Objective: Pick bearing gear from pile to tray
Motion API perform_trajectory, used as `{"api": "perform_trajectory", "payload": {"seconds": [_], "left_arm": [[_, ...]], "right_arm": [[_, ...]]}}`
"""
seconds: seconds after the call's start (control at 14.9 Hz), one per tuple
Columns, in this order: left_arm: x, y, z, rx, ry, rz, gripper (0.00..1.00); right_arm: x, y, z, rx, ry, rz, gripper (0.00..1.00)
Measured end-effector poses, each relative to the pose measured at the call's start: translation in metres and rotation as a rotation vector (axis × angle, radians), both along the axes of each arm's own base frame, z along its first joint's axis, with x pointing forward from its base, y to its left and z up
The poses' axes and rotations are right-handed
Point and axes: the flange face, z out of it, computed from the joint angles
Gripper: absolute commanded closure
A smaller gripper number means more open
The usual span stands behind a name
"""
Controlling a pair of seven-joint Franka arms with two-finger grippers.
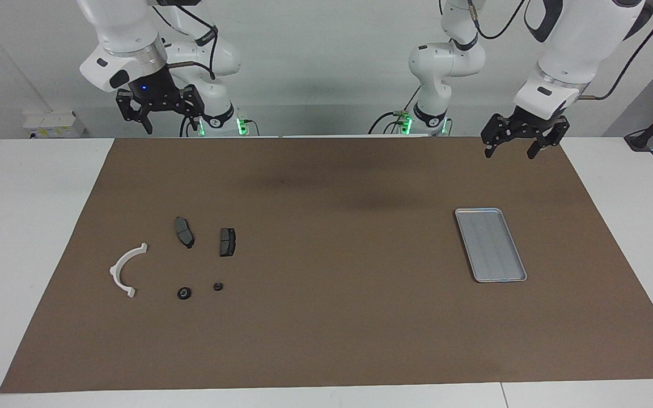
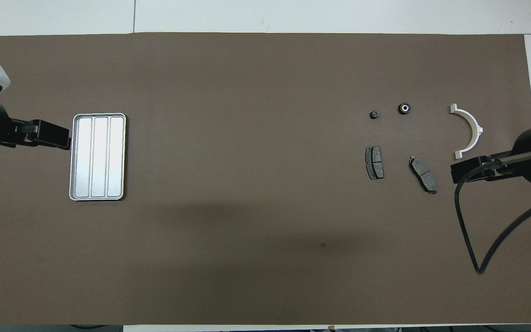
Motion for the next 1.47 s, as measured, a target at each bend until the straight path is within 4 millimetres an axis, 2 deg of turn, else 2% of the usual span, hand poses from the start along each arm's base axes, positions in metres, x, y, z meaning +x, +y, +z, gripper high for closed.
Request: {"api": "perform_trajectory", "payload": {"seconds": [1.14,1.34,1.47], "left_arm": [[0.003,0.001,0.002,-0.003,-0.022,0.002,0.00],[0.003,0.001,0.002,-0.003,-0.022,0.002,0.00],[0.003,0.001,0.002,-0.003,-0.022,0.002,0.00]], "right_arm": [[0.004,0.001,0.002,0.004,-0.034,0.002,0.00],[0.014,0.003,-0.016,0.008,-0.065,0.004,0.00],[0.029,0.003,-0.048,0.012,-0.075,0.004,0.00]]}}
